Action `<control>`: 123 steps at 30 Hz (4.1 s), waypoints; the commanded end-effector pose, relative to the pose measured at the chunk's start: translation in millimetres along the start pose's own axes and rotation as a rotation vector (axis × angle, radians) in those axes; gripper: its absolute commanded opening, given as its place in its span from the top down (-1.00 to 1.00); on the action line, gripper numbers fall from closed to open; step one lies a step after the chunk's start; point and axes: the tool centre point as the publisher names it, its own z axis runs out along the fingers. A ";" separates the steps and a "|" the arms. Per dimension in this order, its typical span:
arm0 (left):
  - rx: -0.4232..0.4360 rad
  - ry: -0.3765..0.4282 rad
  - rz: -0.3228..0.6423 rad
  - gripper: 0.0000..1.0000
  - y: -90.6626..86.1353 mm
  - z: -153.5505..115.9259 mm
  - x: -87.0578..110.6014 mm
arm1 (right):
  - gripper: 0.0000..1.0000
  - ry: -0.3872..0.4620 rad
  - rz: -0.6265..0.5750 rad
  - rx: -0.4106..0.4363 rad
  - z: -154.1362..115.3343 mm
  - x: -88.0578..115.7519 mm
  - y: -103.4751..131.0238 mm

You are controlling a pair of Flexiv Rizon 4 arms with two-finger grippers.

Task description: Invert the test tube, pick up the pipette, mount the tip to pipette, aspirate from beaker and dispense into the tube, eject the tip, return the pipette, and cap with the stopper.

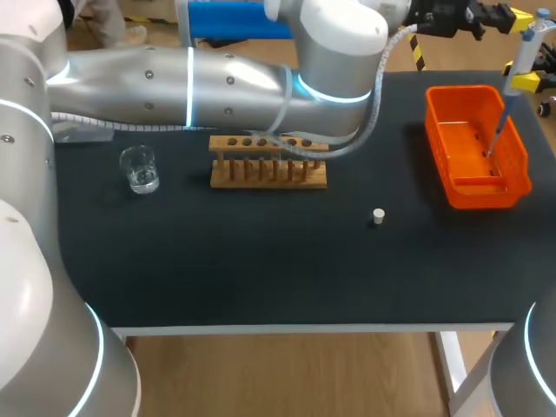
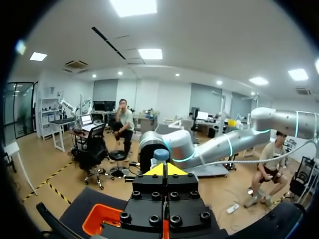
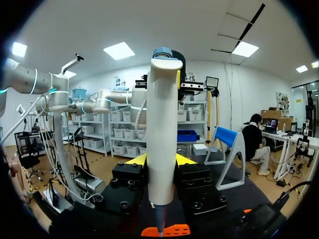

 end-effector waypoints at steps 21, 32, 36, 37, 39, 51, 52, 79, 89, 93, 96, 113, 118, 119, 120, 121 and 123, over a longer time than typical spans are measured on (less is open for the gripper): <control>0.102 0.012 -0.033 1.00 15.8 9.4 -1.6 | 1.00 0.006 0.000 0.001 -2.2 -1.2 -0.2; 0.064 0.015 -0.030 1.00 19.3 10.3 -2.4 | 1.00 0.006 0.000 0.001 -2.2 -1.2 -0.2; 0.041 0.020 -0.028 1.00 20.0 11.7 -2.7 | 1.00 0.006 0.000 0.001 -2.2 -1.2 -0.2; 0.040 0.020 -0.027 1.00 19.9 11.7 -2.6 | 1.00 0.006 0.000 0.001 -2.2 -1.2 -0.2; 0.038 0.019 -0.026 1.00 19.9 11.8 -2.6 | 1.00 0.006 0.000 0.001 -2.2 -1.2 -0.2; 0.015 0.040 -0.050 1.00 25.5 16.5 -3.5 | 1.00 0.006 0.000 0.001 -2.2 -1.2 -0.2; 0.017 0.040 -0.050 1.00 25.6 16.5 -3.5 | 1.00 0.006 0.000 0.001 -2.2 -1.2 -0.2; 0.027 -0.049 0.066 1.00 -13.9 -12.0 -4.4 | 1.00 0.006 0.000 0.001 -2.2 -1.2 -0.2; 0.014 -0.078 0.063 1.00 -14.4 -27.6 -2.7 | 1.00 0.006 0.000 0.001 -2.2 -1.2 -0.2; -0.008 -0.068 0.075 1.00 -16.1 -44.4 -2.7 | 1.00 0.006 0.000 0.001 -2.2 -1.2 -0.2; -0.029 -0.060 0.103 1.00 -17.4 -61.7 -1.5 | 1.00 0.006 0.000 0.001 -2.2 -1.2 -0.2; -0.079 -0.099 0.144 -1.00 -6.4 -145.7 10.4 | 1.00 0.006 0.000 0.001 -2.2 -1.2 -0.2; -0.079 -0.110 0.155 -1.00 4.6 -165.4 14.9 | 1.00 0.006 0.000 0.001 -2.2 -1.2 -0.2; -0.074 -0.113 0.160 -1.00 7.5 -169.5 15.8 | 1.00 0.006 0.000 0.001 -2.2 -1.2 -0.2; -0.070 -0.119 0.161 -1.00 11.1 -174.4 16.8 | 1.00 0.006 0.000 0.001 -2.2 -1.2 -0.2; -0.067 -0.124 0.160 -1.00 15.0 -179.4 17.6 | 1.00 0.006 0.000 0.001 -2.2 -1.2 -0.2; -0.050 -0.134 0.162 -1.00 22.3 -188.0 19.3 | 1.00 0.006 0.000 0.001 -2.2 -1.2 -0.2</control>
